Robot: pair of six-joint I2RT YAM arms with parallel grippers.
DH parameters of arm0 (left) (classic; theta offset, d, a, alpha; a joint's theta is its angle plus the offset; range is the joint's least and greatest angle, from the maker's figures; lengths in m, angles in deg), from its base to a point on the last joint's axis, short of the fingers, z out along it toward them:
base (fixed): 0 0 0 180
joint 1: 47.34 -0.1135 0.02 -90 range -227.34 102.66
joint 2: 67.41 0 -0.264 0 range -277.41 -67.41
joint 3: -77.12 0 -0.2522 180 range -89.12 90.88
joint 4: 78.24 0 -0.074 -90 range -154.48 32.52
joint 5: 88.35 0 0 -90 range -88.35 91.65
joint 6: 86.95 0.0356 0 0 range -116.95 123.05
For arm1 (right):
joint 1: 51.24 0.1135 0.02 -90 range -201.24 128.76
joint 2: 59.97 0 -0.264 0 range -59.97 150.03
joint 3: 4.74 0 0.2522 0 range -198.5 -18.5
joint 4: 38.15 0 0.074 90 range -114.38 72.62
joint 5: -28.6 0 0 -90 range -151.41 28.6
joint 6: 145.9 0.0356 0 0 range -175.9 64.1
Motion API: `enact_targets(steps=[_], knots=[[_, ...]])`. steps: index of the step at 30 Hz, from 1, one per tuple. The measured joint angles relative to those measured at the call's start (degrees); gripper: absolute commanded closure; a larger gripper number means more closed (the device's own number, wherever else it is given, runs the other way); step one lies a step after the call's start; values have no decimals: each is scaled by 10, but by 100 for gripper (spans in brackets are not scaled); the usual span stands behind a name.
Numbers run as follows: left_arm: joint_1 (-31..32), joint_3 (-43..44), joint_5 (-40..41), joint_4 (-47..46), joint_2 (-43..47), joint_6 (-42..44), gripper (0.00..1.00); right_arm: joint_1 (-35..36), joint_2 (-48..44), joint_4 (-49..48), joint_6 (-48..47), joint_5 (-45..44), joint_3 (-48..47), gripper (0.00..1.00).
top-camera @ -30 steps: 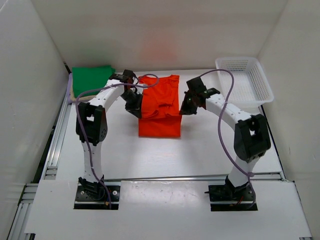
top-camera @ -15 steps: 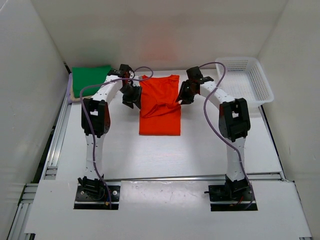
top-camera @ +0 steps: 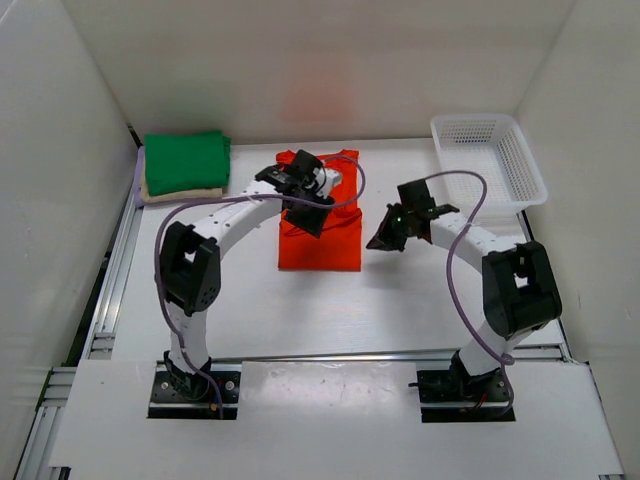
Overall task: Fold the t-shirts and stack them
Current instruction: Fold the folded rectangular tshirt in 1/3 of the way
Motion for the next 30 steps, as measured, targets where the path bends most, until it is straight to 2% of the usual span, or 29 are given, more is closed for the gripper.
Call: enact_targets(steps=[3, 5, 11, 17, 22, 27, 30], knots=[[33, 28, -19, -2, -33, 1, 40, -6, 2, -70, 59, 52, 81, 100], [37, 59, -26, -4, -73, 1, 40, -2, 21, -90, 85, 72, 99, 100], [30, 132, -27, -4, -184, 1, 41, 36, 41, -158, 133, 103, 97, 100], [28, 183, -12, 10, -238, 0, 41, 42, 76, -185, 164, 109, 89, 100], [31, 226, 71, 13, -257, 0, 41, 43, 97, -180, 174, 107, 90, 100], [30, 248, 190, -6, -266, 2, 39, 49, 111, -171, 177, 102, 94, 100], [30, 264, 245, -19, -278, 3, 33, 50, 115, -170, 179, 108, 94, 100]])
